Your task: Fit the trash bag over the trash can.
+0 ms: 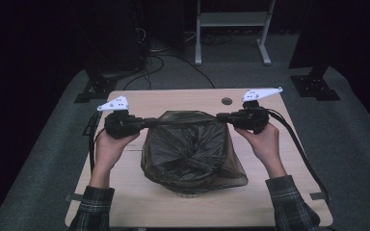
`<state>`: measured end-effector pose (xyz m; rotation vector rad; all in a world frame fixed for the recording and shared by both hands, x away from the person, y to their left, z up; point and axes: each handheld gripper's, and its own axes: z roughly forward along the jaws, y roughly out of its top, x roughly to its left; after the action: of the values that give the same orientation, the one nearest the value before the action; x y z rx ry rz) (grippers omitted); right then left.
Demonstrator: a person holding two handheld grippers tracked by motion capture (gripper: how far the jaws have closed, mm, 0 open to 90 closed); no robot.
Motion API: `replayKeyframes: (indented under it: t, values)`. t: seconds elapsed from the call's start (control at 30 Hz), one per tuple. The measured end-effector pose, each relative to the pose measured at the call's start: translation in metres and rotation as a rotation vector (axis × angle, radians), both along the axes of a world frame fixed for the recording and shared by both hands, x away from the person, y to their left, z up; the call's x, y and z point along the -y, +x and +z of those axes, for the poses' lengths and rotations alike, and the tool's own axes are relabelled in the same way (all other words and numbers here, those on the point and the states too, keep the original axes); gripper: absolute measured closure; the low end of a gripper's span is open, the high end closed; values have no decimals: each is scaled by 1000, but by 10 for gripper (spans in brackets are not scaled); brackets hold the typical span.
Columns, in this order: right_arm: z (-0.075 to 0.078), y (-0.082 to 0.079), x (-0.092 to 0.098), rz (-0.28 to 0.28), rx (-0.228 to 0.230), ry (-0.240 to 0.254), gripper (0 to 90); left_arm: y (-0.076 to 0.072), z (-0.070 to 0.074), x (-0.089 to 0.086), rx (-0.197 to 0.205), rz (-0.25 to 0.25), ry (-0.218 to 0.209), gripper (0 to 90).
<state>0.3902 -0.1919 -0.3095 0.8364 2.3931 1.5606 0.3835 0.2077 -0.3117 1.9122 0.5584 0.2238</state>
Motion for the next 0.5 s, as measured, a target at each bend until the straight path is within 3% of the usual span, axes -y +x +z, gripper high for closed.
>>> replayKeyframes:
  t: [0.2,0.4,0.5]
  values:
    - [-9,15,-4,-71,26,-10,899,21,-10,7,27,84,14,897]
    - [-28,32,-12,-142,31,-64,899,42,-33,15,10,134,87,897]
    - [-41,38,-15,-154,16,-94,899,47,-46,16,-11,134,92,897]
